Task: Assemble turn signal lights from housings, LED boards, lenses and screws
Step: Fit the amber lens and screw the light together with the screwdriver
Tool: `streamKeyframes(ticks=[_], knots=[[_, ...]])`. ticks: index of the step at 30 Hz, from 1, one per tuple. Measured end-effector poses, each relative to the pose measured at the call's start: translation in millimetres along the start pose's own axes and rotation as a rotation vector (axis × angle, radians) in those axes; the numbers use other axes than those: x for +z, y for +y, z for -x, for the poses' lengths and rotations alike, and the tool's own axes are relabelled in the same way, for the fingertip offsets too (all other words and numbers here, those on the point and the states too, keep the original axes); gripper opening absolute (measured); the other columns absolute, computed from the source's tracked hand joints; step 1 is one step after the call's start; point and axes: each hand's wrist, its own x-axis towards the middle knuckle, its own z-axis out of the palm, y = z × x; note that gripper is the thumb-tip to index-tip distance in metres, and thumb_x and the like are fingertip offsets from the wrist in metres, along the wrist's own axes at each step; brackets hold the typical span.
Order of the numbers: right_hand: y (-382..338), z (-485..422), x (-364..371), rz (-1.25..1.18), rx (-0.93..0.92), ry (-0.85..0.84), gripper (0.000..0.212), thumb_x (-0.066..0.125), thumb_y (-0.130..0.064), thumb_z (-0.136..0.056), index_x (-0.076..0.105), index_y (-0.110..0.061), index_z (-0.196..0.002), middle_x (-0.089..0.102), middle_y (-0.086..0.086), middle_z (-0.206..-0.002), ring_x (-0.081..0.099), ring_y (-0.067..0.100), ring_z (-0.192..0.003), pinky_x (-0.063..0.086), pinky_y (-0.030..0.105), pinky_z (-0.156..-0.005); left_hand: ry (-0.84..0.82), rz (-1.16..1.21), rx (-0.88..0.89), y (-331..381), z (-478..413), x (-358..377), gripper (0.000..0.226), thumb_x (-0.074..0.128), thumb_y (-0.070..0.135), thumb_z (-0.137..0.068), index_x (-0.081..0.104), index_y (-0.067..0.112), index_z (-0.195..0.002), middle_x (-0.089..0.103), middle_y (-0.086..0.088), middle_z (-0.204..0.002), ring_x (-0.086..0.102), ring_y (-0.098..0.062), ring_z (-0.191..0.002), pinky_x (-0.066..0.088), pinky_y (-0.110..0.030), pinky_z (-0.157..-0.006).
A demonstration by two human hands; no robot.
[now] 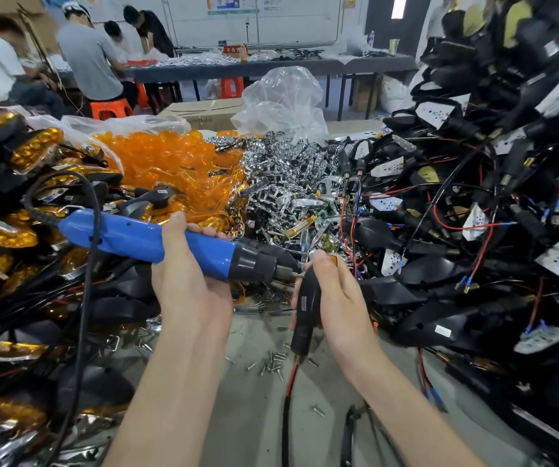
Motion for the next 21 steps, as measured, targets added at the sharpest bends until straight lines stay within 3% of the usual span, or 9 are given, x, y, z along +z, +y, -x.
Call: streamKeyframes(ticks=[7, 14, 21], knots=[[-4.7, 3.9, 3.0, 0.018, -0.021, -0.001, 0.03, 0.05, -0.044, -0.105, 0.057, -0.03, -0.08, 0.059, 0.005, -0.074, 0.061, 0.016, -0.059, 0.054, 0.026, -0.049, 0.026, -0.03, 0.034, 4.0, 3.7, 4.5, 0.019, 0.068, 0.022, -0.093, 0.053, 0.011, -0.094, 0.059, -0.001, -0.076, 0.062, -0.015, -0.069, 0.059, -0.03, -0.071], [-5.8, 4.2, 3.2, 0.013, -0.029, -0.004, 0.03, 0.05, -0.041, -0.105, 0.053, -0.018, -0.088, 0.059, -0.003, -0.068, 0.061, 0.011, -0.059, 0.054, 0.024, -0.05, 0.061, -0.035, -0.009, 6.8, 4.8, 5.0, 0.019, 0.069, 0.022, -0.093, 0.053, 0.011, -0.093, 0.059, -0.002, -0.074, 0.061, -0.016, -0.068, 0.06, -0.031, -0.071], [-5.3, 2.7, 4.0, 0.015, -0.034, -0.048, 0.035, 0.054, -0.051, -0.097, 0.051, -0.018, -0.084, 0.056, -0.002, -0.069, 0.056, 0.015, -0.061, 0.055, 0.029, -0.052, 0.098, -0.028, -0.053, 9.5, 2.7, 2.4, 0.02, 0.07, 0.023, -0.092, 0.053, 0.012, -0.094, 0.059, -0.001, -0.076, 0.063, -0.015, -0.068, 0.06, -0.032, -0.072]])
